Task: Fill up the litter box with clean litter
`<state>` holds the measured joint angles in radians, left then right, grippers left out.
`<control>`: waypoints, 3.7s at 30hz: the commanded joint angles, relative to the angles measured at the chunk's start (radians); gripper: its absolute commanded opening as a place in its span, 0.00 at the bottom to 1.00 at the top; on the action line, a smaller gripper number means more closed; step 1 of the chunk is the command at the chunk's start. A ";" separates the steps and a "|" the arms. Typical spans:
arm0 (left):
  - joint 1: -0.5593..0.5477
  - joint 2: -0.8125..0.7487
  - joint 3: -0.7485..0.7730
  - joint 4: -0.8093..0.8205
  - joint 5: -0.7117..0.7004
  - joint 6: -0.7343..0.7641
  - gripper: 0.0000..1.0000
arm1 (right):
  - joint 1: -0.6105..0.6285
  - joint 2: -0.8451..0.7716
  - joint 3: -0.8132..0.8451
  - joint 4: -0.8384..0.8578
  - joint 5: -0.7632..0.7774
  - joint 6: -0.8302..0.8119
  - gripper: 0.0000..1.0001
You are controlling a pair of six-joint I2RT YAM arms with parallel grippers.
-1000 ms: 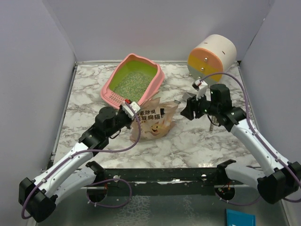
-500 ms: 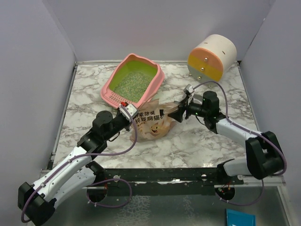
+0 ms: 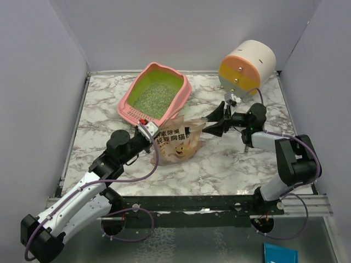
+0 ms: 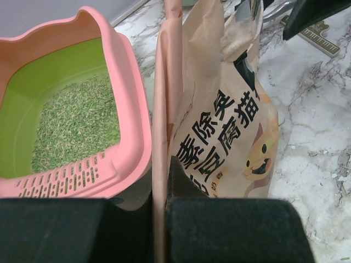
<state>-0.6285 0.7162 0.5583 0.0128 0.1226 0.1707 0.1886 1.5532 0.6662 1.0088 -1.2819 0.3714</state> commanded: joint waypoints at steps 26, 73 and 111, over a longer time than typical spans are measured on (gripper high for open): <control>0.015 0.083 0.165 -0.003 0.076 0.046 0.00 | 0.009 -0.004 -0.071 0.385 -0.023 0.483 0.01; 0.072 -0.227 -0.173 0.246 0.211 -0.357 0.73 | 0.008 -0.466 -0.216 -0.442 0.416 0.202 0.01; 0.297 0.349 0.341 0.009 0.689 -0.249 0.28 | -0.110 -0.558 -0.098 -0.718 0.466 0.065 0.01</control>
<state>-0.3420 1.0370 0.7174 0.1921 0.7837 -0.1532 0.0830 0.9936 0.4686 0.3920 -0.8242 0.5182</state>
